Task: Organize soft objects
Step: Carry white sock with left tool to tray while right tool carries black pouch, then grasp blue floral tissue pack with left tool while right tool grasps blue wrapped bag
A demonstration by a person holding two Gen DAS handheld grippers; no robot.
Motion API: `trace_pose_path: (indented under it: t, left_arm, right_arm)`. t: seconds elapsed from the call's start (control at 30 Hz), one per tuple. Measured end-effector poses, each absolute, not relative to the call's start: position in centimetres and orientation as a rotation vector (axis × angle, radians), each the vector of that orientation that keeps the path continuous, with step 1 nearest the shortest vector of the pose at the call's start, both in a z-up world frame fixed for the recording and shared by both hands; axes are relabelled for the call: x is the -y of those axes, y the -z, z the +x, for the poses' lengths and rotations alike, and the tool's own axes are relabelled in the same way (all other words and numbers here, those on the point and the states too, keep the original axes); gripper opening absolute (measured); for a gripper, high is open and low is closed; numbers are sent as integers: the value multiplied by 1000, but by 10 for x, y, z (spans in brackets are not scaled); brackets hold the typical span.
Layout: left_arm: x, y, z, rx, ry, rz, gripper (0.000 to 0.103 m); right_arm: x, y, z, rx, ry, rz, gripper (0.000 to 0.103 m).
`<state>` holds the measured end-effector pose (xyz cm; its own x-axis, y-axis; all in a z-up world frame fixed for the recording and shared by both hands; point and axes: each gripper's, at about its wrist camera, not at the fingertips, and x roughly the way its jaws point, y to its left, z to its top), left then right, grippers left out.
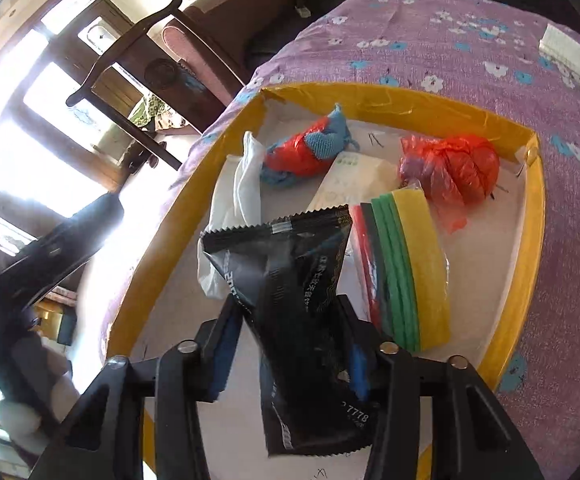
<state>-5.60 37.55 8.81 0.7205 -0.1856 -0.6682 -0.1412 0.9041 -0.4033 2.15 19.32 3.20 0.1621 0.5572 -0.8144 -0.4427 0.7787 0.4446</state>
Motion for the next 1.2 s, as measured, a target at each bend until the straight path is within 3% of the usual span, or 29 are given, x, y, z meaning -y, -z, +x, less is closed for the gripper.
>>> trace_pose_path:
  t: [0.1, 0.27, 0.67, 0.9, 0.97, 1.03, 1.07, 1.2]
  left_arm:
    - [-375, -96, -71, -738, 25, -467, 76]
    - [-349, -105, -88, -707, 74, -480, 82]
    - [-204, -95, -78, -809, 313, -341, 82]
    - [-179, -88, -87, -849, 287, -335, 82]
    - [-181, -90, -96, -849, 266, -331, 82]
    - [-186, -92, -101, -850, 248, -330, 82]
    - [-188, -92, -103, -850, 240, -328, 82]
    - [-196, -92, -104, -847, 220, -324, 82]
  right_arm:
    - [-187, -43, 14, -1183, -738, 127, 71]
    - [-145, -65, -4, -1119, -731, 131, 73]
    - [62, -71, -9, -1013, -363, 198, 80]
    - [56, -62, 54, -1038, -299, 209, 80]
    - [43, -54, 74, -1065, -282, 201, 78]
    - [29, -45, 83, -1088, -262, 163, 59]
    - [24, -41, 85, -1103, -267, 140, 55]
    - [5, -42, 63, -1088, -337, 11, 51]
